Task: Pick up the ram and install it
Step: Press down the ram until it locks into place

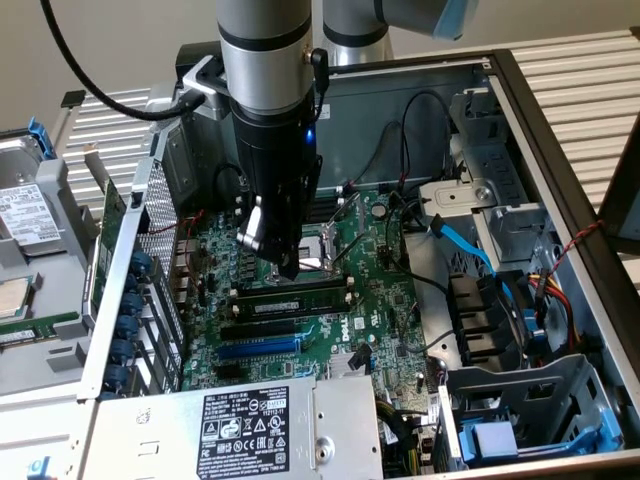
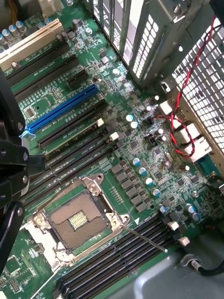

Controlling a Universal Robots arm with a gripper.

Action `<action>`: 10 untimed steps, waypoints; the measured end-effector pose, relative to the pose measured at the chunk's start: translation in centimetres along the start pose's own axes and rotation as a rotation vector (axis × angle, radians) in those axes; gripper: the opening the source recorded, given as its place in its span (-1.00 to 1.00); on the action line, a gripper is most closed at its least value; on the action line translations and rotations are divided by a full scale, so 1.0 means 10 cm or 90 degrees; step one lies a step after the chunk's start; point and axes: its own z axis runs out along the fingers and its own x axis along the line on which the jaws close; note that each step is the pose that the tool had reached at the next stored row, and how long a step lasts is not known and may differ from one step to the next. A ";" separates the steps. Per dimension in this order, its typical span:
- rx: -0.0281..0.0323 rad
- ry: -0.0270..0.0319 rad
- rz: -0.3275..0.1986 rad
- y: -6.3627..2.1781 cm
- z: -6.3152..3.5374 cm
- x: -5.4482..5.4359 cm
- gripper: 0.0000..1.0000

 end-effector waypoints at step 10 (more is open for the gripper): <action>-0.0004 0.0003 0.082 0.000 0.000 0.00 -0.80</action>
